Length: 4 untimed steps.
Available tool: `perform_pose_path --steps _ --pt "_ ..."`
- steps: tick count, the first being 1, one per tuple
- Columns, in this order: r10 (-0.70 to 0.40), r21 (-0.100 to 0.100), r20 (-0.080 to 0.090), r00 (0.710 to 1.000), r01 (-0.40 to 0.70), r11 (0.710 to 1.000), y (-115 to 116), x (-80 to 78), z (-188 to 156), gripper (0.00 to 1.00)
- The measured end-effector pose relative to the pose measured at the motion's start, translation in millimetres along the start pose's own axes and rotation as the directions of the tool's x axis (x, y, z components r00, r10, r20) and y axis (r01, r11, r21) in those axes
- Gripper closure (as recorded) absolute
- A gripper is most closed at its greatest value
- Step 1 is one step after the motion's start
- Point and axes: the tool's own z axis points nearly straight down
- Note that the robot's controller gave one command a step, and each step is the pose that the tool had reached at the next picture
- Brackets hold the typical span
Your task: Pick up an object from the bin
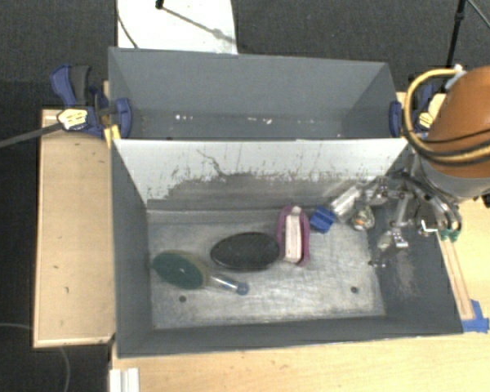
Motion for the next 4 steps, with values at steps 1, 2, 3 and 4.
perform_pose_path --steps 1,2,3,4 --pt "0.096 -0.003 0.009 0.995 -0.096 0.995 49 -59.3 51 0.00" --pt "0.108 -0.003 0.001 0.994 -0.108 0.994 112 -58.0 113 0.00" --pt "-0.024 0.000 0.012 1.000 0.024 1.000 179 -31.0 162 0.00" --pt "0.083 -0.004 0.010 0.996 -0.083 0.997 240 -45.8 161 0.00"
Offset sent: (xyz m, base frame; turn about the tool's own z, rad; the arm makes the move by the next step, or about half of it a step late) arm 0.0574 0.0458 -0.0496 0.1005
